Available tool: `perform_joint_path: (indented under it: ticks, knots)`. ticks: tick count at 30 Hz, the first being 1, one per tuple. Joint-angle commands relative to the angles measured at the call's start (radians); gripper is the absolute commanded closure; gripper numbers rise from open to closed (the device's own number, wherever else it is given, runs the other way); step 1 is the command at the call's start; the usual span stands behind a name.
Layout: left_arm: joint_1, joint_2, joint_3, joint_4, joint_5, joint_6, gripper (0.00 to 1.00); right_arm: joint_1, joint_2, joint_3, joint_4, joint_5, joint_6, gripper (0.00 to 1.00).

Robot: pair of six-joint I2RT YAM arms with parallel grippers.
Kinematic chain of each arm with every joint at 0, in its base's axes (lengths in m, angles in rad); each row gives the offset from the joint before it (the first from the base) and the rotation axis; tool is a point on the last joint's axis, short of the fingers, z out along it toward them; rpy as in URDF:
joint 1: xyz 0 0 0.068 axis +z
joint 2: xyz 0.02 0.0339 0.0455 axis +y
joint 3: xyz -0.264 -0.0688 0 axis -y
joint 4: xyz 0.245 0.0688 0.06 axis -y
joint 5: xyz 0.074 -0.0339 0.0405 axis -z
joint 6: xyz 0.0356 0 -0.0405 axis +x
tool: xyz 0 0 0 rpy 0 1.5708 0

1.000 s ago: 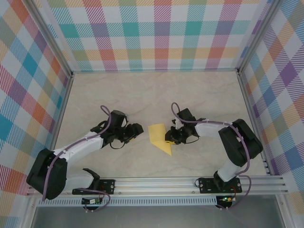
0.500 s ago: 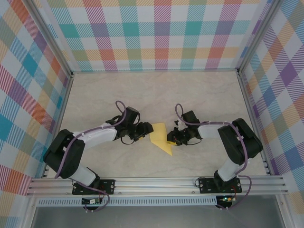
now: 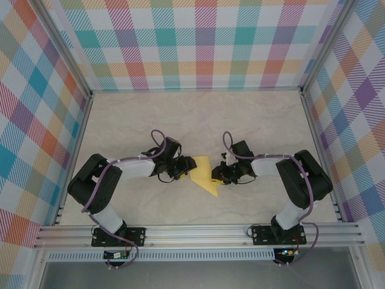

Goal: Fold a paper plane with a square sheet of paper (pick it up from the middle)
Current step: Turn over the paper at the center of the table, then fold the wing for the fifth time at the center of the table.

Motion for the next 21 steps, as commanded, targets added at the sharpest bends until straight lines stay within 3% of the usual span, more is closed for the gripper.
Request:
perform_joint_path:
  ticks: [1,11,21]
  knots:
    - [-0.012,0.022,0.006,0.054,0.029,-0.020,0.49,-0.007,0.054,-0.041,-0.037,0.084,-0.002,0.80]
    - [-0.012,0.040,-0.001,0.111,0.061,-0.033,0.54,-0.007,0.083,-0.041,-0.020,0.079,0.006,0.79]
    - [-0.011,0.021,-0.002,0.143,0.089,-0.045,0.70,-0.008,0.063,-0.028,-0.043,0.091,0.006,0.78]
